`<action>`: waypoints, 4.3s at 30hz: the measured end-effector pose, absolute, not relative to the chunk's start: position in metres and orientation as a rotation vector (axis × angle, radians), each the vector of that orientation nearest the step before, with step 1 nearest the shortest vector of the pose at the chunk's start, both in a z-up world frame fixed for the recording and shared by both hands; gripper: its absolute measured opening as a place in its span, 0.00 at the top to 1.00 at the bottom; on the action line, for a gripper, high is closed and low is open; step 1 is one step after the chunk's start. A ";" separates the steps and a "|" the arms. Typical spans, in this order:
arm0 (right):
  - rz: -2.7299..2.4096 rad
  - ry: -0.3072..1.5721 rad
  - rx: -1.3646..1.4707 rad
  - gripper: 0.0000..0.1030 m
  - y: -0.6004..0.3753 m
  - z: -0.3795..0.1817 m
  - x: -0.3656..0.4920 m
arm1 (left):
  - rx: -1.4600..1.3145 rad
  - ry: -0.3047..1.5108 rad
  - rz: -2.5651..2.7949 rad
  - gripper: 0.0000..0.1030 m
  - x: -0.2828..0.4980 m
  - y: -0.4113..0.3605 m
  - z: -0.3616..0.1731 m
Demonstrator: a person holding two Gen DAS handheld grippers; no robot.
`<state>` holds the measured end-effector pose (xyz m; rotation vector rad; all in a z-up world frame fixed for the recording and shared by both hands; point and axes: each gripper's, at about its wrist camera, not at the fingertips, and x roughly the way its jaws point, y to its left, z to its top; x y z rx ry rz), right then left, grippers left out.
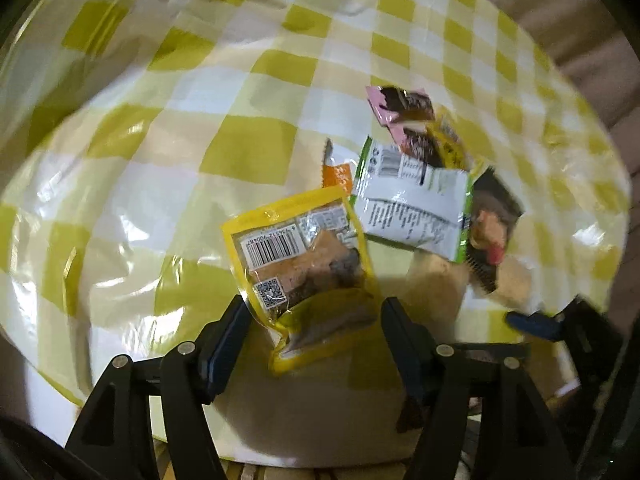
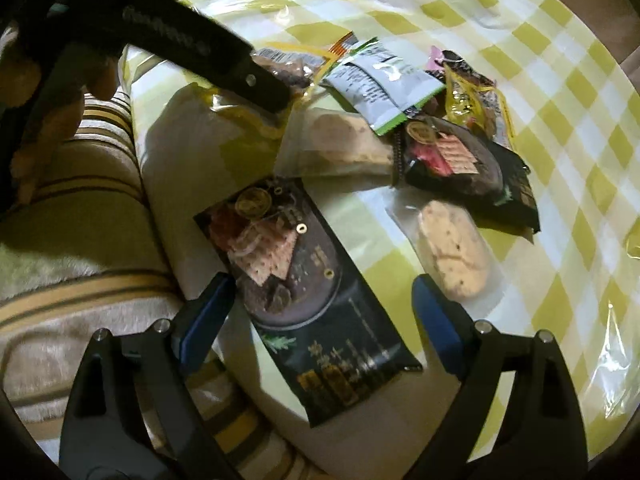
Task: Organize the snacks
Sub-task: 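Grasp the yellow packet with the left tool while the right tool grasps the black cracker packet, then carry both packets into the white box and open both tools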
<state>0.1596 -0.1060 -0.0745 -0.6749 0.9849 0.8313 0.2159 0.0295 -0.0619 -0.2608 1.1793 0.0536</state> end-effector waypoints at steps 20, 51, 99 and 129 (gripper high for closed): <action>0.808 1.010 -0.554 0.36 -0.117 -0.063 0.150 | -0.317 1.062 -0.113 0.91 0.187 0.032 -0.034; 0.525 0.975 -0.263 0.40 -0.204 -0.027 0.133 | -0.269 1.037 -0.043 0.48 0.251 0.008 -0.057; 0.278 0.945 0.023 0.40 -0.317 -0.003 0.093 | -0.613 0.886 -0.279 0.82 0.169 0.029 -0.005; -0.138 0.995 0.267 0.40 -0.535 -0.052 0.008 | -0.071 1.166 -0.880 0.82 0.129 -0.320 0.001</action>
